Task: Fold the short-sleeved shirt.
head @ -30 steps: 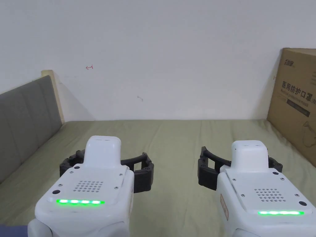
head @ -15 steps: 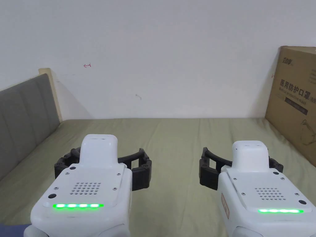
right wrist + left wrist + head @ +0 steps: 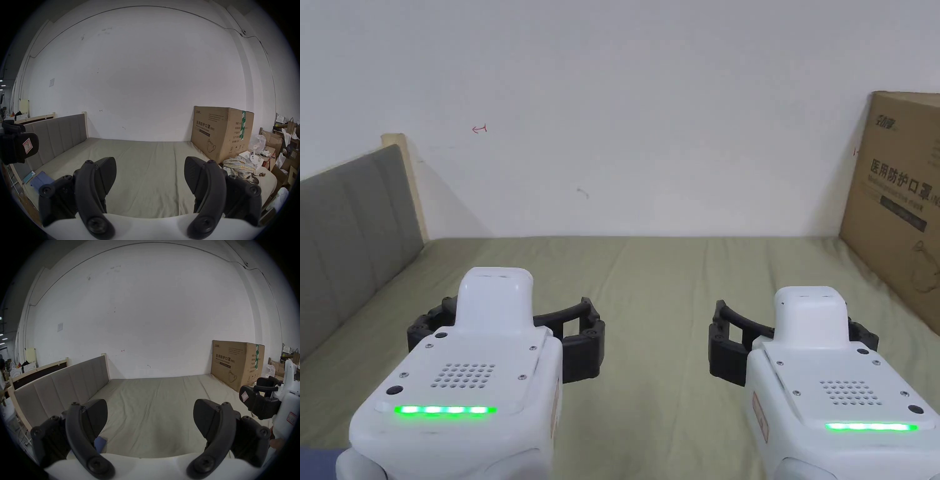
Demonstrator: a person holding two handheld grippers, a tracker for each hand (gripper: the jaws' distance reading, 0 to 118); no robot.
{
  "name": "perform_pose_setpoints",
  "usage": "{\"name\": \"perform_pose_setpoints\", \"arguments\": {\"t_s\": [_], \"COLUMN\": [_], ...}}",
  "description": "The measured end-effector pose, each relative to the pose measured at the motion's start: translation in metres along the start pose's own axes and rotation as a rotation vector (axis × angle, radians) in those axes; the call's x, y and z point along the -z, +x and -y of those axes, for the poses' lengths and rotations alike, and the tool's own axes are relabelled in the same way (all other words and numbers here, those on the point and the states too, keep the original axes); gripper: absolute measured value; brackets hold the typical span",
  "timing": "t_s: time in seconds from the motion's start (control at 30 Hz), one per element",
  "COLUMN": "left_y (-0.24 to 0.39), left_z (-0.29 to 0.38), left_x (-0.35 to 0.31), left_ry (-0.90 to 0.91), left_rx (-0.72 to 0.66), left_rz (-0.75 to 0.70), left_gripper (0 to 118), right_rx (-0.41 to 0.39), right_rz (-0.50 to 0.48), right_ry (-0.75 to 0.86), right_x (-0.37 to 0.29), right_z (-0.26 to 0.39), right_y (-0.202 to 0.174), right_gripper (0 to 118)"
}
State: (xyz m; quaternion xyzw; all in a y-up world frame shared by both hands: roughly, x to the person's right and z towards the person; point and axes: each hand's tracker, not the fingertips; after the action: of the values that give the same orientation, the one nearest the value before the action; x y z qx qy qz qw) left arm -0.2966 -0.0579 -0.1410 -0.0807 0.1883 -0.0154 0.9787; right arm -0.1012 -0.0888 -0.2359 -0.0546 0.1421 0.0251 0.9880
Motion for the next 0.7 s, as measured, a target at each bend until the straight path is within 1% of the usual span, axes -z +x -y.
{"name": "perform_pose_setpoints", "arguments": {"t_s": [0.37, 0.5, 0.6, 0.7], "left_y": [-0.0005, 0.0009, 0.0005, -0.0003], "left_z": [0.0006, 0.0011, 0.0025, 0.0044], "left_x": [-0.0034, -0.002, -0.0014, -0.0019], "left_ry": [-0.011, -0.017, -0.041, -0.044], "left_rx": [0.011, 0.018, 0.014, 0.006], "left_rz": [0.023, 0.01, 0.019, 0.022], "left_gripper": [109, 109, 109, 109], "right_rx": [-0.008, -0.001, 0.021, 0.005], "right_rz": [0.007, 0.006, 0.002, 0.013], "right_ry": [0.013, 0.008, 0.009, 0.012], "right_x": [-0.0022, -0.0022, -0.004, -0.0036], "right_z": [-0.0013, -0.0016, -0.0019, -0.0021], "right_y": [0.0015, 0.0021, 0.0031, 0.0024], "right_gripper": [93, 93, 93, 93]}}
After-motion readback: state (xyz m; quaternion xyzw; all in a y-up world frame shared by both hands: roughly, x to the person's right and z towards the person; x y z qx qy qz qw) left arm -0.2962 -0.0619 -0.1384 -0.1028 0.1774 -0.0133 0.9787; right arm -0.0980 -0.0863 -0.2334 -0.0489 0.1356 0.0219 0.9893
